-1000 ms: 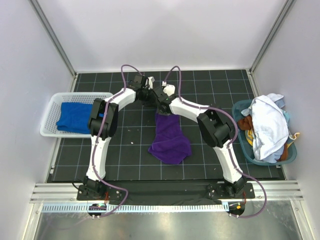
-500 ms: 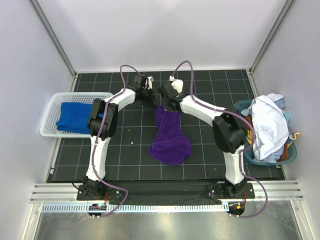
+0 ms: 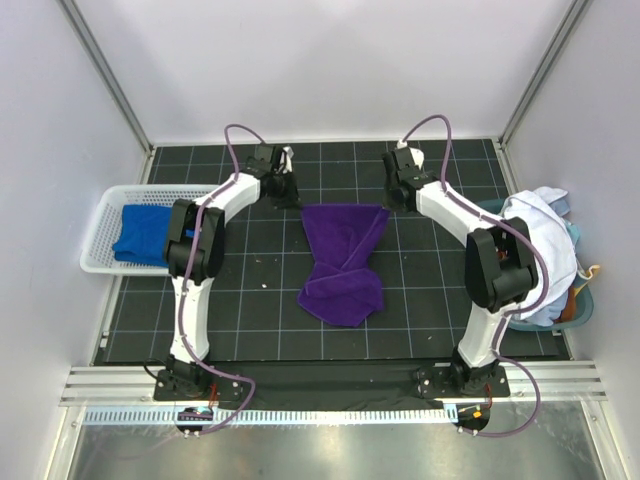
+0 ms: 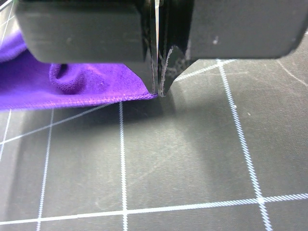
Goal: Fold and stack the towels
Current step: Flatten out the crumpled towel
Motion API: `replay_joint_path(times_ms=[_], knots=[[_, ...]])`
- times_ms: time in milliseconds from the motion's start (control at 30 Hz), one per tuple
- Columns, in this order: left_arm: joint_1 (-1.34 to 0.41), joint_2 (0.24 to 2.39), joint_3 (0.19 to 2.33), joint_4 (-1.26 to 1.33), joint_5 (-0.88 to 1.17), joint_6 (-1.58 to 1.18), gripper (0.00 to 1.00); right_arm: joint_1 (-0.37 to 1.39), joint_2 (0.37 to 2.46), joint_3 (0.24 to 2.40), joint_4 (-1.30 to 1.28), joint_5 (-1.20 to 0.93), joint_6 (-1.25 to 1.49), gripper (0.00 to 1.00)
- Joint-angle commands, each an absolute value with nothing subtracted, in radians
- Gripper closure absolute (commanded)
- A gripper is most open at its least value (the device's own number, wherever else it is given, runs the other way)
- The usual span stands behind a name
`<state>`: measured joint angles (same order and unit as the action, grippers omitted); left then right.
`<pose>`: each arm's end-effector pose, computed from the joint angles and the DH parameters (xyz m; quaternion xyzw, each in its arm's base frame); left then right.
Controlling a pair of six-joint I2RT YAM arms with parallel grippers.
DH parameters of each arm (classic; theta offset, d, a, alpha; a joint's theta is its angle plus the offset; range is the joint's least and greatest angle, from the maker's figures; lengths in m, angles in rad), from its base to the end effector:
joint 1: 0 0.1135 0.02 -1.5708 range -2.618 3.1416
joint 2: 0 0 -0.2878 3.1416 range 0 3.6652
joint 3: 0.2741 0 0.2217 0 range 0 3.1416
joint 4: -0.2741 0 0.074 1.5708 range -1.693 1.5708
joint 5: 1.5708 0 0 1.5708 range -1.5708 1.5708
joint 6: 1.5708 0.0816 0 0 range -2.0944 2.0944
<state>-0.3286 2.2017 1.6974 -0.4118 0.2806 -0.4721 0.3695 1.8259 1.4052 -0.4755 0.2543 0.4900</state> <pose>0.4645 -0.1822 0.1744 -0.0224 0.9384 -0.2460 0.2416 0.3874 0.1280 0.2401 0.0983 0.9318 0.0280 0.3483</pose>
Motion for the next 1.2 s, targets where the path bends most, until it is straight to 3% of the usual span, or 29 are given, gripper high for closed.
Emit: replay_joint_path(times_ms=[0, 167, 267, 633, 1000, 1100, 1167], knots=[[-0.328, 2.146, 1.7, -0.41, 0.298, -0.48, 1.0, 0.324, 1.885, 1.408, -0.405, 0.203, 0.422, 0.77], [-0.328, 2.171, 1.727, -0.41, 0.318, -0.469, 1.0, 0.276, 1.919, 1.456, -0.42, 0.193, 0.42, 0.54], [-0.328, 2.183, 1.747, -0.413, 0.327, -0.471, 1.0, 0.278, 1.891, 1.463, -0.439, 0.196, 0.437, 0.48], [-0.33, 2.192, 1.763, -0.417, 0.311, -0.482, 1.0, 0.417, 1.966, 1.5, -0.531, 0.346, 0.54, 0.48], [-0.328, 2.191, 1.763, -0.428, 0.298, -0.483, 1.0, 0.419, 2.088, 1.557, -0.604, 0.477, 0.517, 0.48], [-0.328, 2.186, 1.763, -0.434, 0.287, -0.479, 1.0, 0.402, 2.083, 1.534, -0.592, 0.476, 0.517, 0.5], [-0.327, 2.181, 1.763, -0.436, 0.281, -0.477, 1.0, 0.391, 2.072, 1.517, -0.589, 0.48, 0.517, 0.58]])
